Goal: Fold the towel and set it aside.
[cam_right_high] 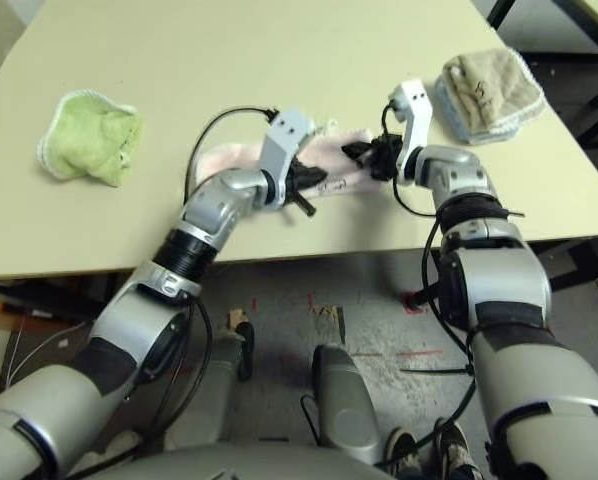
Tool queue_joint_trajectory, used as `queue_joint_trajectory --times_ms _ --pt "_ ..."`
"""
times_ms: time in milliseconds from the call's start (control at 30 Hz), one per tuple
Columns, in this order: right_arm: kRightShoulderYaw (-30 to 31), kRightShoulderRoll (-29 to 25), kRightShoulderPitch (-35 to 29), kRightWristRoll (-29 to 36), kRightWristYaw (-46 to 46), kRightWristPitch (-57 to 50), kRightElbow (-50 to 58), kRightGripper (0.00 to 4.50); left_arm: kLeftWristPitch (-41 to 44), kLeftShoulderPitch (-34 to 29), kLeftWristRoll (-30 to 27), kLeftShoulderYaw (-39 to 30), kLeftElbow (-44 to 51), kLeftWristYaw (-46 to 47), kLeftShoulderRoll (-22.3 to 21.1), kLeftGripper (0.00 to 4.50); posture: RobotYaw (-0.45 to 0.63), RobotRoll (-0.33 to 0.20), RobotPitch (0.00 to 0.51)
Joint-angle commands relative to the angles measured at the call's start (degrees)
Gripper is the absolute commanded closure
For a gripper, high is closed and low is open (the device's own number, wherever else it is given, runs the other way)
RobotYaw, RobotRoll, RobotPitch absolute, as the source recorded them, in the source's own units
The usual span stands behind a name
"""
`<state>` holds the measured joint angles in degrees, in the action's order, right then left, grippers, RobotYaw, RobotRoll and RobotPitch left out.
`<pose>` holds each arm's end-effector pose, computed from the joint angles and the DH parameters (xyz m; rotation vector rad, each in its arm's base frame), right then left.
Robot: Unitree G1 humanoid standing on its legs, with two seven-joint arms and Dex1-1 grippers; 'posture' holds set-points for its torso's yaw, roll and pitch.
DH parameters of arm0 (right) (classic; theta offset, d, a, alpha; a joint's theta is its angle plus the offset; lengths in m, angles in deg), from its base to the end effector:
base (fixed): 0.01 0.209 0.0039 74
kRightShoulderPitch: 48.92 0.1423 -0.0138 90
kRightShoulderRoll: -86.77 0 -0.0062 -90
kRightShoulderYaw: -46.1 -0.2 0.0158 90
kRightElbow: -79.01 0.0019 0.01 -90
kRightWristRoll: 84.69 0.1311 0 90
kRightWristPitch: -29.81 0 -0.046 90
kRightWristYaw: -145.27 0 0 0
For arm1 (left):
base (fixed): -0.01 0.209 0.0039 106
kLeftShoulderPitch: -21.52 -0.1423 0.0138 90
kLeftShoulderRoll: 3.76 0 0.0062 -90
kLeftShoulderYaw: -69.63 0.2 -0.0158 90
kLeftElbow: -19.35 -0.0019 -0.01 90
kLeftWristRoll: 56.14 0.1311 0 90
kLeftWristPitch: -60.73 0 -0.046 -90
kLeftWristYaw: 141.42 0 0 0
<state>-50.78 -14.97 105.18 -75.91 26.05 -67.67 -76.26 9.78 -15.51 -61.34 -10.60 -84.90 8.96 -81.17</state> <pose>0.3694 -0.2498 0.1823 -0.0340 0.1234 0.8207 0.3277 0.0670 0.1896 0.1981 0.0986 -0.8476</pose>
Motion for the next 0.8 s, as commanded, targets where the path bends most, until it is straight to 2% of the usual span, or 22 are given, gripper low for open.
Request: queue_joint_trajectory --times_ms 33,133,167,200,333,467,600,800 --pt "-1.18 -1.50 0.48 1.37 2.74 0.48 1.59 1.22 6.63 0.28 -2.96 -2.87 8.77 0.94 -0.94 1.63 0.10 0.000 0.200" --pt "-1.63 -2.96 0.31 2.21 5.19 0.48 3.35 0.05 12.87 0.18 -4.81 -7.28 16.30 3.13 -3.22 0.45 0.10 0.000 0.200" --pt "-1.75 -3.63 0.16 2.52 6.06 0.43 4.06 0.00 15.28 -0.25 -5.07 -8.61 18.73 3.91 -4.52 0.10 0.10 0.000 0.200" --pt "-1.80 -4.07 0.04 2.73 6.61 0.38 4.52 0.00 17.04 -0.57 -5.33 -9.38 20.37 4.50 -5.40 0.04 0.10 0.000 0.200" --pt "-1.14 -8.63 -2.53 2.84 11.94 0.88 7.25 0.00 26.50 -7.02 -4.48 -13.18 28.29 6.63 -14.28 0.04 0.12 0.000 0.198" --pt "-0.22 -11.91 -5.94 2.77 15.82 0.25 9.75 0.00 33.63 -12.20 -6.27 -18.69 32.13 8.34 -17.61 0.04 0.13 0.000 0.204" --pt "0.36 -13.81 -8.80 2.21 18.00 0.39 10.97 0.00 39.25 -15.19 -8.98 -22.06 33.97 8.78 -15.83 0.04 0.13 0.000 0.206" --pt "1.27 -15.12 -11.54 1.82 19.67 0.41 12.55 0.00 40.11 -16.12 -11.51 -24.43 31.97 10.24 -11.21 0.04 0.13 0.000 0.207"
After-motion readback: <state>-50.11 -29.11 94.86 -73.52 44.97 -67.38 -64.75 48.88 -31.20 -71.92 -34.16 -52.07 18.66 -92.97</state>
